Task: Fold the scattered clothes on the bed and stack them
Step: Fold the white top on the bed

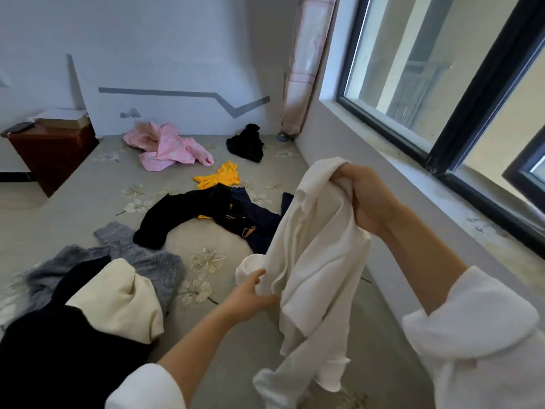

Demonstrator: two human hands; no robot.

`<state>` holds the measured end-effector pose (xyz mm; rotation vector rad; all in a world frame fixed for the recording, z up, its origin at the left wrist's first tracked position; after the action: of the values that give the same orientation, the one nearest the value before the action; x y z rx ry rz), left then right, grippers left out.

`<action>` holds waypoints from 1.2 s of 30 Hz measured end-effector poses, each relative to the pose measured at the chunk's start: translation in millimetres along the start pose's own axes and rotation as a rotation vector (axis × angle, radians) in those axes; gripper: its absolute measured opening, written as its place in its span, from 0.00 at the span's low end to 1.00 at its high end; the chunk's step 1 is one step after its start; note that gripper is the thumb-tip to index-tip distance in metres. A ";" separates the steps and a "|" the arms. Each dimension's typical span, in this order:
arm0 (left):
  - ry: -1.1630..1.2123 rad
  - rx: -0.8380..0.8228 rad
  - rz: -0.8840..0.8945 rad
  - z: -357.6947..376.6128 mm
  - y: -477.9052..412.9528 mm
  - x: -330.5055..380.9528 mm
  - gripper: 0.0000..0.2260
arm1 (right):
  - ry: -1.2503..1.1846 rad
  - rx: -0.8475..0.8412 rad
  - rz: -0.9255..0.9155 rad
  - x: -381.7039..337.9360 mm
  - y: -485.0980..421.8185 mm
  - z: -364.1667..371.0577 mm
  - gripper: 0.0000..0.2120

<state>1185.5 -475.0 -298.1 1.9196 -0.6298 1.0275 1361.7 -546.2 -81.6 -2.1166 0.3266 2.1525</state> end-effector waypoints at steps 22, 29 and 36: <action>-0.017 0.416 0.316 -150.6 88.1 104.4 0.02 | 1.153 0.109 0.378 55.5 21.0 -118.2 0.21; -0.021 0.249 0.299 -153.6 101.6 95.8 0.04 | 1.398 0.517 0.158 102.3 8.3 -123.6 0.06; -0.102 0.345 0.261 -131.0 91.9 66.5 0.08 | 0.824 0.703 0.265 152.9 -12.6 -104.2 0.14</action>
<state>1099.2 -412.5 -161.5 2.2418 -0.8205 1.2743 1462.1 -569.0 -235.8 -2.4088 1.2530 0.8627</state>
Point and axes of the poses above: each hand's wrist, its own y-axis away from the middle knuckle, its own z-axis out of the palm, x = y × z, the point moved 1 cm from there along -y, towards the middle knuckle, and after that the axes turned 10 degrees about -x, right-handed, at the moved point
